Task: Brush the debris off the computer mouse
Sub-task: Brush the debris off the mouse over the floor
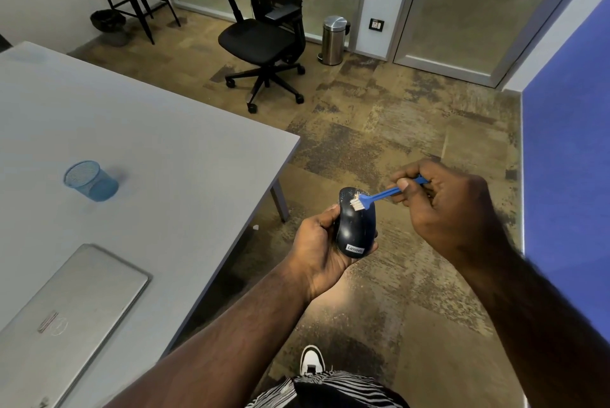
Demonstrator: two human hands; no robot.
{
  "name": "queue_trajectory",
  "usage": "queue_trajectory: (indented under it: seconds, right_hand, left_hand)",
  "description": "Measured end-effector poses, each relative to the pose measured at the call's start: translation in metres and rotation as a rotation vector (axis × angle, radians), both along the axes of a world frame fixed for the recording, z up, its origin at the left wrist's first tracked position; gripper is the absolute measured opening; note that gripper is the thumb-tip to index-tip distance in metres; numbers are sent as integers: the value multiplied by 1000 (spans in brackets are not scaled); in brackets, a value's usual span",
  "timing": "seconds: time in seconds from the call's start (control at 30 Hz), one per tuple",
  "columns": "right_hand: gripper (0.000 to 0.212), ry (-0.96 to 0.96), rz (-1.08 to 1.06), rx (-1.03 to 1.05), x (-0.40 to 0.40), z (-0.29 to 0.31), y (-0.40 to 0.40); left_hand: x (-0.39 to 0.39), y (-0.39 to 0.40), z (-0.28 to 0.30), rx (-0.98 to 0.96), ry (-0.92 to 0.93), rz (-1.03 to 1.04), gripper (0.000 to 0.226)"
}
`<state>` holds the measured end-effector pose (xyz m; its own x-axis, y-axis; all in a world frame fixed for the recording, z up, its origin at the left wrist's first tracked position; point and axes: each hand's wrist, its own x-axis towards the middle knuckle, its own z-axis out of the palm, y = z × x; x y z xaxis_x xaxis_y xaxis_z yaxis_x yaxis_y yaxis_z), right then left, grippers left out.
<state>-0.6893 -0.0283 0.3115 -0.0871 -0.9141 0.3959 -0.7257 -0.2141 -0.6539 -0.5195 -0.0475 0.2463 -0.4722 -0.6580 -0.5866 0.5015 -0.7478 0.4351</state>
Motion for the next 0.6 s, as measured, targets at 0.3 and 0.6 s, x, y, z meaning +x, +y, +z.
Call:
queue_trajectory:
  seconds: [0.3,0.6]
  right_hand:
    - [16,35,-32,0,0,-3,-8]
    - [17,66,-48,51,-3,-3,-13]
  left_hand:
    - [0,1,1,-3,10,-9,48]
    - [1,0,0,3,13,-3,48]
